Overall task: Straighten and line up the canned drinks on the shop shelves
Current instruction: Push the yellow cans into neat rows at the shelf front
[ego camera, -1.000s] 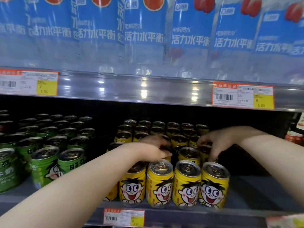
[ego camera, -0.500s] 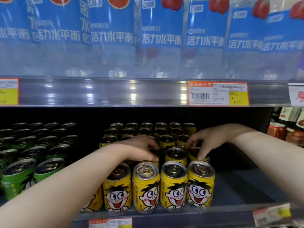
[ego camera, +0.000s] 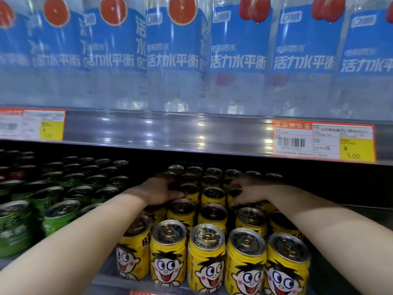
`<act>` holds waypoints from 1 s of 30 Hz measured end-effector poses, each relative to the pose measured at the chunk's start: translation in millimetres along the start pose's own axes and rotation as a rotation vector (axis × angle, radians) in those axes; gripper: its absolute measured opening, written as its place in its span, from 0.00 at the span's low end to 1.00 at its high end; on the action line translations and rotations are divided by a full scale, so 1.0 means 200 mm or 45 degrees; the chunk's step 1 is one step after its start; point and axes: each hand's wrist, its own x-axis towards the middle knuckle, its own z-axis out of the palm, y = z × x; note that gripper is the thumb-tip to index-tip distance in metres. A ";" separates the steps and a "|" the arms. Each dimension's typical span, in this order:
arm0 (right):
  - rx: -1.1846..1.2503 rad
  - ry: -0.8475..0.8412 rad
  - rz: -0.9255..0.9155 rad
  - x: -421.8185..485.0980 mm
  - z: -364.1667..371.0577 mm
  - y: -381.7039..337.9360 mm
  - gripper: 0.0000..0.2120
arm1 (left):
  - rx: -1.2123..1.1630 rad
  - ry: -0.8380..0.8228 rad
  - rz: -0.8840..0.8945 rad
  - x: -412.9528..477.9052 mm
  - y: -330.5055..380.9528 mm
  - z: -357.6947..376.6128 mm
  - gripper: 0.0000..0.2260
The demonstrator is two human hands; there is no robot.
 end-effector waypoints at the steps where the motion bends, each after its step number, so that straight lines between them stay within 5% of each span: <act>1: -0.006 -0.006 0.007 0.00 0.00 0.00 0.24 | 0.009 0.003 -0.016 0.01 -0.01 0.00 0.25; 11: -0.067 -0.134 -0.044 0.06 -0.06 0.04 0.30 | 0.189 0.074 -0.055 0.06 -0.06 0.01 0.18; 18: 0.017 -0.039 0.097 0.00 -0.11 0.22 0.19 | 0.210 0.099 -0.078 0.07 -0.02 0.04 0.21; 21: -0.025 -0.150 0.222 -0.04 -0.06 0.28 0.30 | 0.140 0.139 0.039 0.05 0.13 0.07 0.22; 30: 0.128 -0.072 0.181 -0.12 -0.02 0.32 0.29 | 0.149 -0.251 0.440 0.00 0.45 0.25 0.27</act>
